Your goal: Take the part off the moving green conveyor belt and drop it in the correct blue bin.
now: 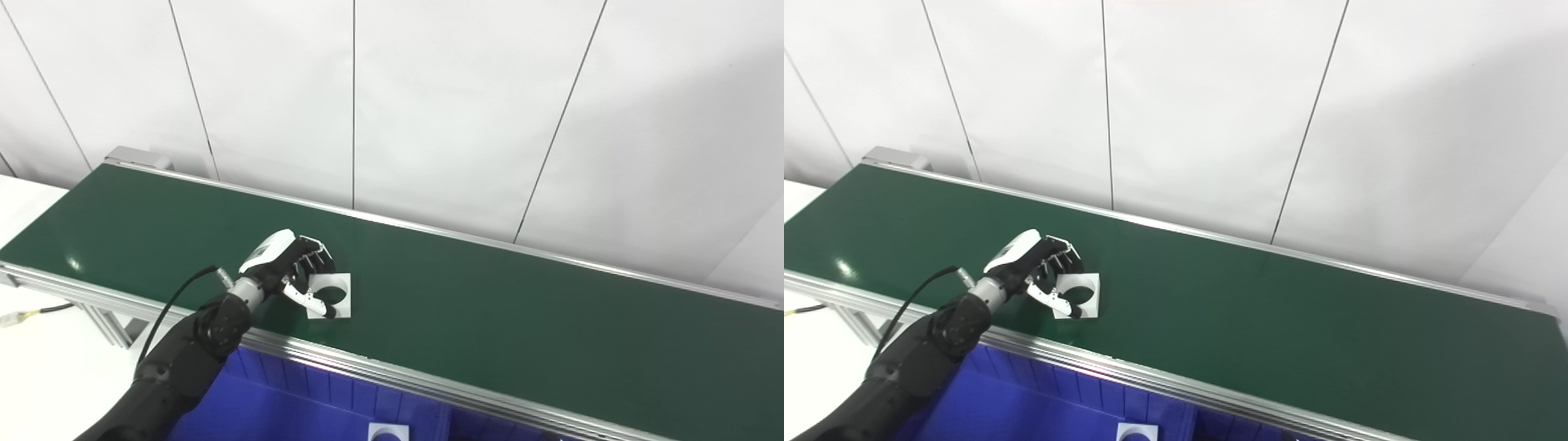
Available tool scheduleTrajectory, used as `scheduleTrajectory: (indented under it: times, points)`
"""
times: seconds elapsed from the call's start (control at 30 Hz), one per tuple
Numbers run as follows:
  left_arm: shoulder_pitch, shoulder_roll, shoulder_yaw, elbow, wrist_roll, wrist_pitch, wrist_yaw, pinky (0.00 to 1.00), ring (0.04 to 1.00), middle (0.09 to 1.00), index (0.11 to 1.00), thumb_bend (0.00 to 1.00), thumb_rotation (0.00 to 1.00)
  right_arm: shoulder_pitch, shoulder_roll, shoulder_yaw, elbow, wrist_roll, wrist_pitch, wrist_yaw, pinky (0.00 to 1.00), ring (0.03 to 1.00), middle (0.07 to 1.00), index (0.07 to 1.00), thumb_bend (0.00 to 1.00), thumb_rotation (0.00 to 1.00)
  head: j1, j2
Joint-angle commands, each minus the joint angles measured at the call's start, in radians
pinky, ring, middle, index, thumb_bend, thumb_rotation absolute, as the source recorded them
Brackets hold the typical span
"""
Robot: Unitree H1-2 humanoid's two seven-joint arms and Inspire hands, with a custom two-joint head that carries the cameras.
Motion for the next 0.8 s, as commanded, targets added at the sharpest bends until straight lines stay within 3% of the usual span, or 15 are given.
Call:
scheduleTrajectory:
  times: [0.0, 0.2, 0.3, 0.5, 0.63, 0.77]
  points:
    - [-0.015, 0.021, 0.029, -0.076, -0.044, -0.043, -0.005, 0.22, 0.361, 0.44, 0.514, 0.5, 0.0, 0.002, 0.001, 0.001, -0.042, -0.001, -0.052, -0.003, 0.79, 0.775, 0.757, 0.854, 0.51, 0.31, -0.026, 0.012]
    - [0.059, 0.037, 0.067, -0.263, -0.108, -0.039, -0.07, 0.22, 0.364, 0.446, 0.514, 0.49, 0.0, 0.014, 0.01, -0.002, -0.068, -0.011, -0.051, 0.008, 0.78, 0.777, 0.758, 0.845, 0.57, 0.33, -0.093, 0.042]
    - [0.087, 0.037, 0.082, -0.31, -0.129, -0.052, -0.084, 0.23, 0.375, 0.45, 0.51, 0.5, 0.0, 0.022, 0.018, -0.011, -0.086, -0.026, -0.051, 0.014, 0.77, 0.77, 0.755, 0.841, 0.61, 0.36, -0.142, 0.082]
    - [0.136, 0.028, 0.104, -0.326, -0.205, -0.108, -0.118, 0.26, 0.386, 0.46, 0.516, 0.5, 0.0, 0.035, 0.054, -0.037, -0.106, -0.051, -0.051, 0.037, 0.77, 0.764, 0.75, 0.838, 0.63, 0.37, -0.214, 0.128]
    - [0.167, 0.019, 0.109, -0.332, -0.236, -0.13, -0.135, 0.19, 0.352, 0.44, 0.515, 0.49, 0.0, 0.038, 0.069, -0.044, -0.102, -0.063, -0.051, 0.044, 0.8, 0.773, 0.761, 0.853, 0.63, 0.42, -0.244, 0.152]
    - [0.203, 0.011, 0.109, -0.366, -0.271, -0.13, -0.165, 0.21, 0.365, 0.446, 0.517, 0.49, 0.0, 0.037, 0.092, -0.052, -0.095, -0.084, -0.051, 0.037, 0.8, 0.776, 0.76, 0.86, 0.63, 0.45, -0.302, 0.192]
